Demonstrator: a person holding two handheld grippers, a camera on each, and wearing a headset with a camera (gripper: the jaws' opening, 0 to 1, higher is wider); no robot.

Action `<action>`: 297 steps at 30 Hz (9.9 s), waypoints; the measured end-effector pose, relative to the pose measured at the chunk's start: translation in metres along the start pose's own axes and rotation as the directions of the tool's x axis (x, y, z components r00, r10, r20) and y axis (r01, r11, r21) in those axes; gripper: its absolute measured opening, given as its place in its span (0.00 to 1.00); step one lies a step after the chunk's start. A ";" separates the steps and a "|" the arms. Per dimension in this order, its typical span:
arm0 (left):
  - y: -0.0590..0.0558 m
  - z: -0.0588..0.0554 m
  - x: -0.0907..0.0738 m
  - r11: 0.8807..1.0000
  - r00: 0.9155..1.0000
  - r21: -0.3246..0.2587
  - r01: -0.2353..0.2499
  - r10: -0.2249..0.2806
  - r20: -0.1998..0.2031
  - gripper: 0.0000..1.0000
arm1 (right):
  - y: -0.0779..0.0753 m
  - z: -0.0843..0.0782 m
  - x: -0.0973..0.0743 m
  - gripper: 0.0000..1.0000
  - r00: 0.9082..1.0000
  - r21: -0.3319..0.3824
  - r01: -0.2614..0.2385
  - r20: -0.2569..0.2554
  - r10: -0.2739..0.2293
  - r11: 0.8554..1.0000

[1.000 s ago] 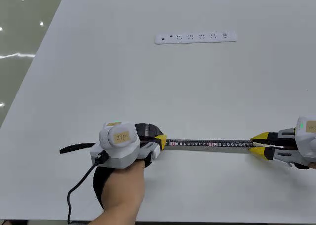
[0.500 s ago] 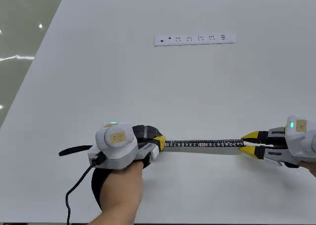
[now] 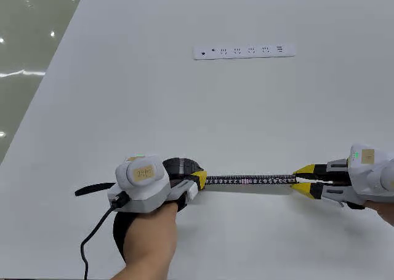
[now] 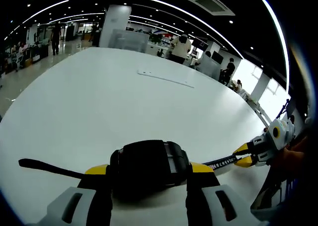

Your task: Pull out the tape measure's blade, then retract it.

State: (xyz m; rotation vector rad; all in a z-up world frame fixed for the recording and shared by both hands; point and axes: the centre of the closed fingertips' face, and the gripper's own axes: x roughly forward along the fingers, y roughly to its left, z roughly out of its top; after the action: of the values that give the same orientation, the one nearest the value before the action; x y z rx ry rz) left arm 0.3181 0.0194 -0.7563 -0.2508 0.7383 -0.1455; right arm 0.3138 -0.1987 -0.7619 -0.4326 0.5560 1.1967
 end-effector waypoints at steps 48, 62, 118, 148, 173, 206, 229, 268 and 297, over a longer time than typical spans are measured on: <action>0.000 0.000 -0.002 0.999 1.000 -0.041 0.024 -0.024 0.002 0.56 | 0.020 0.034 0.054 0.09 0.994 0.036 -0.082 0.081 0.079 0.996; 0.000 0.001 -0.002 0.998 1.000 -0.049 0.028 -0.027 0.003 0.57 | 0.028 0.047 0.069 0.09 0.990 0.039 -0.104 0.101 0.100 0.994; 0.001 0.002 -0.002 0.995 0.999 -0.086 0.042 -0.042 0.011 0.57 | 0.054 0.088 0.127 0.09 0.974 0.065 -0.174 0.157 0.162 0.983; -0.002 0.001 -0.003 0.999 0.999 -0.028 0.031 -0.030 0.011 0.58 | 0.058 0.085 0.130 0.10 0.978 0.073 -0.168 0.141 0.156 0.983; -0.004 -0.001 -0.003 0.998 0.998 0.009 0.056 -0.056 -0.012 0.59 | 0.061 0.079 0.127 0.23 0.983 0.075 -0.160 0.098 0.152 0.984; 0.014 0.010 -0.036 0.982 0.990 0.124 0.141 -0.141 -0.010 0.61 | 0.065 0.087 0.088 0.35 0.990 0.157 -0.105 0.111 0.088 0.982; 0.043 0.019 -0.073 0.922 0.969 0.299 0.246 -0.244 -0.045 0.65 | 0.058 0.092 0.048 0.47 0.991 0.208 -0.001 0.128 -0.026 0.978; 0.061 -0.012 -0.113 0.856 0.930 0.368 0.362 -0.359 -0.080 0.87 | 0.067 0.055 -0.001 0.82 0.985 0.247 0.122 0.087 -0.147 0.961; 0.079 -0.039 -0.118 0.854 0.931 0.374 0.362 -0.352 -0.097 1.00 | 0.084 0.025 -0.017 0.98 0.985 0.266 0.153 0.033 -0.168 0.952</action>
State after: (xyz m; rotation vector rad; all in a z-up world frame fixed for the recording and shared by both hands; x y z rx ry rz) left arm 0.2081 0.1143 -0.7298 -0.0047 0.6655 -0.6457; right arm 0.2343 -0.1701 -0.7339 -0.2125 0.6107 0.9600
